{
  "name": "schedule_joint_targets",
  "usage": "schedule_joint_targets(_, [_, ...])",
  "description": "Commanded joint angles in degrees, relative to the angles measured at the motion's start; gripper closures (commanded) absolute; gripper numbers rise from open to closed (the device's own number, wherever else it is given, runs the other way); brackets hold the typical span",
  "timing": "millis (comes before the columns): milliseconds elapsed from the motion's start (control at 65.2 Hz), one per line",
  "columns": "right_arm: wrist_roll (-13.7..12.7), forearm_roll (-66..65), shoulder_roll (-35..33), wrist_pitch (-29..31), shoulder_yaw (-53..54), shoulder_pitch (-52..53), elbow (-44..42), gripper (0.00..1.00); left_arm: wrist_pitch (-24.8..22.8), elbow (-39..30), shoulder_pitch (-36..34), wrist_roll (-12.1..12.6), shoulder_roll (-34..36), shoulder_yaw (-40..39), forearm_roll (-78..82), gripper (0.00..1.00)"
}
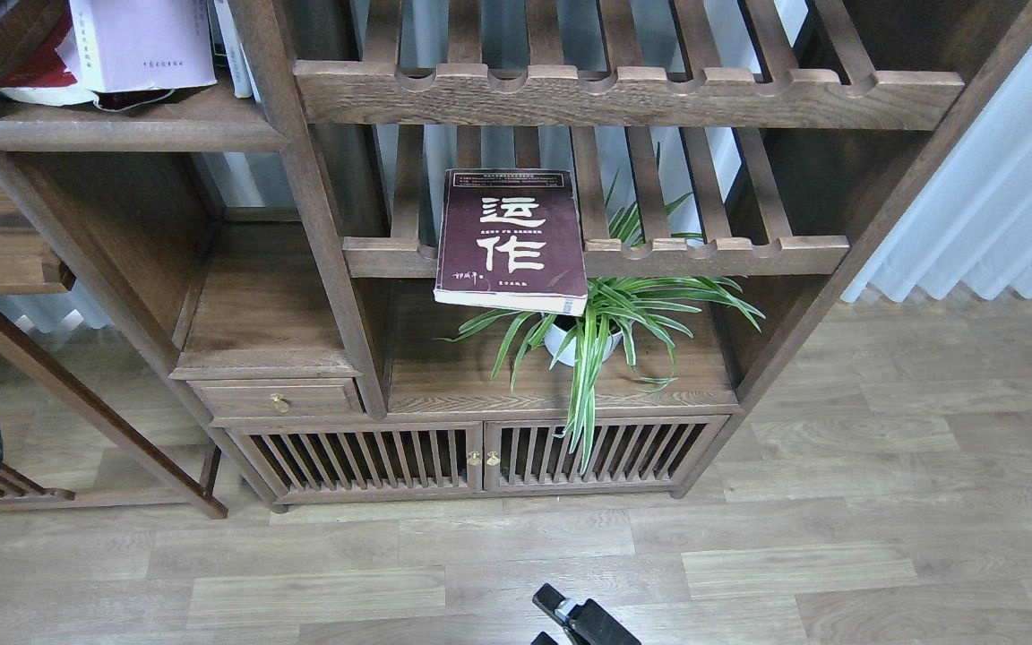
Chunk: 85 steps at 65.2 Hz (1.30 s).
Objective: Organize books on shelf
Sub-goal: 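Push the white booklet into place with the left gripper and withdraw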
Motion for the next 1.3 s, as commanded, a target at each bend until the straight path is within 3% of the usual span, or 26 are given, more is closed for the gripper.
schedule_joint_targets(0, [4.5,0.6,-0.1,0.0,0.1,2.4,-0.9,0.01,0.0,-7.5,7.8,0.4,0.0,-3.1,-1.0,0.11])
schedule_joint_targets(123, [7.5,0.7,-0.2,0.0,0.1,3.9,-2.6,0.02,0.0,-14.6,16.6,0.5,-0.2,-4.9,-3.4,0.1])
schedule_joint_targets(261, [7.5,0.7,-0.1,0.0,0.1,4.0,-2.7,0.01,0.0,-16.1,20.8,0.5,-0.2,-6.0,-3.4,0.1])
schedule_joint_targets(552, [7.6,0.7,-0.4,0.0,0.1,3.9,-2.7,0.01,0.0,-18.0,26.5,0.3,-0.4,-6.9,-3.4,0.1])
schedule_joint_targets(813, [7.6,0.7,-0.2,0.0,0.1,3.9,-2.7,0.01,0.0,-18.0,26.1,0.6,-1.0,-5.9,-3.4,0.13])
schedule_joint_targets(981, [7.6,0.7,-0.3,0.0,0.1,3.9,-2.7,0.01,0.0,-17.3,23.2,1.1,-1.1,-6.0,-2.3,0.21])
schedule_joint_targets(1104, [7.6,0.7,-0.2,0.0,0.1,3.9,-2.7,0.01,0.0,-16.8,20.6,2.5,-0.6,-6.3,-1.4,0.36])
schedule_joint_targets(1181, [7.6,0.7,-0.2,0.0,0.1,3.8,-2.7,0.01,0.0,-16.4,19.1,5.5,-0.4,-6.6,-1.4,0.49])
schedule_joint_targets(1288, [7.6,0.7,-0.2,0.0,0.1,3.8,-2.7,0.01,0.0,-15.8,16.5,9.6,-0.4,-6.5,-1.3,0.56])
